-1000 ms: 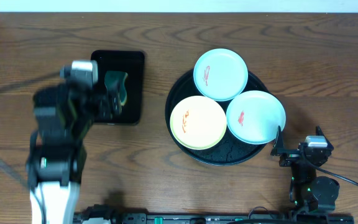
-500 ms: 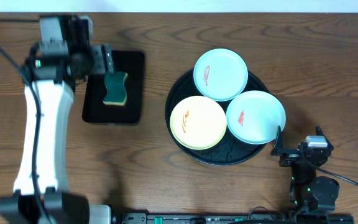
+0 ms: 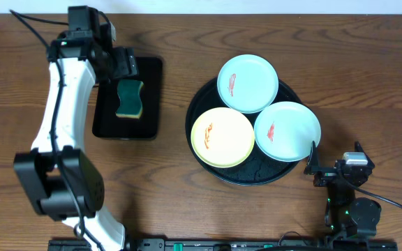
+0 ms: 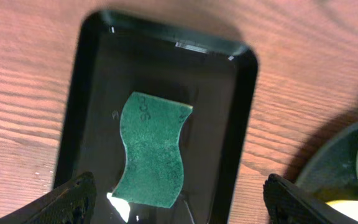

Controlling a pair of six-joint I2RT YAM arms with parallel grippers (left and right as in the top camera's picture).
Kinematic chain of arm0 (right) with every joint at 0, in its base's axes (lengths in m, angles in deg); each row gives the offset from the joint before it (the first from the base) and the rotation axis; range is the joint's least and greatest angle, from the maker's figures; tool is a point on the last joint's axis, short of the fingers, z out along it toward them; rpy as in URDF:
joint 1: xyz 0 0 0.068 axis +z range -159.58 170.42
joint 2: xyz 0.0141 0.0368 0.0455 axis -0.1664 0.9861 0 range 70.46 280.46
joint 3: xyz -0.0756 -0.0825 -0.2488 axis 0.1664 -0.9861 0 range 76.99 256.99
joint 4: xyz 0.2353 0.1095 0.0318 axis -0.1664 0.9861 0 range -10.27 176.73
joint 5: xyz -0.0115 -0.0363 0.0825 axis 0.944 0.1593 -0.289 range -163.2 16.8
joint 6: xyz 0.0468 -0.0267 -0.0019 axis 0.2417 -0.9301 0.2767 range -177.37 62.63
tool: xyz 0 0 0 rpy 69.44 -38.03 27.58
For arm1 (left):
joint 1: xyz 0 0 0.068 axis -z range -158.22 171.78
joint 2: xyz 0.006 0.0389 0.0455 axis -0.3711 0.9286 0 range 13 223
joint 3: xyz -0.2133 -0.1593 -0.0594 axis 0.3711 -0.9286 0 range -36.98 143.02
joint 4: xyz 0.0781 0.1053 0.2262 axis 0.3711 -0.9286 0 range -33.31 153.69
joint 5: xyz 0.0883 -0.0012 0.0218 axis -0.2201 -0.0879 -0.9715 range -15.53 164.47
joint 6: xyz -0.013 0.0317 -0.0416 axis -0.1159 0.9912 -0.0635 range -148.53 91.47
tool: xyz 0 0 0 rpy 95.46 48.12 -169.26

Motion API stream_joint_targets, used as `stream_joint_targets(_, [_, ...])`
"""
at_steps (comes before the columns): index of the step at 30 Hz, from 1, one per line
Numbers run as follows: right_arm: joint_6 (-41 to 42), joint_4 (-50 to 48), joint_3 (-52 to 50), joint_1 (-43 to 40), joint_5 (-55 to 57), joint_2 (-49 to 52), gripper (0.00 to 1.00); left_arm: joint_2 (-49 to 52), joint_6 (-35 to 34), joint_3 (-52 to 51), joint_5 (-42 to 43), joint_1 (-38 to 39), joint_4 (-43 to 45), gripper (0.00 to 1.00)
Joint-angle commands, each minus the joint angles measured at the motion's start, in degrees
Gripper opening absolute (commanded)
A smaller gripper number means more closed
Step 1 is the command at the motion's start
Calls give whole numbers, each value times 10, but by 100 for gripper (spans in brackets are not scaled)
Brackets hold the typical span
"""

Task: Clean dirty plates on tray and stack at the side
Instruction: 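Move the left gripper over the green sponge in the black tray, then lower the left gripper and grasp the green sponge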

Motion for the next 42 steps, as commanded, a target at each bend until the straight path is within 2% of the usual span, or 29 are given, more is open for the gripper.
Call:
stream_joint_targets(1, [-7,3,0,0,3,-3,99,33,-33,7,-21,-2,-3,86])
stream_joint_targets(5, [-7,3,0,0,3,-3,99,71,-100,7,-86,-2,-7,86])
stream_joint_targets(19, [-7,3,0,0,3,-3,99,165,-101,5,-83,19,-13,86])
stream_joint_targets(25, [-7,3,0,0,3,-3,99,168,-100,-14,-83,23,-21,86])
stream_joint_targets(29, [-7,3,0,0,3,-3,99,168,-78,-16,-83,23,-24,80])
stream_joint_targets(38, [-7,3,0,0,3,-3,99,175,-66,-22,-85,22,-16,80])
stream_joint_targets(42, [-7,3,0,0,3,-3,99,181,-66,-23,-85,23,-18,76])
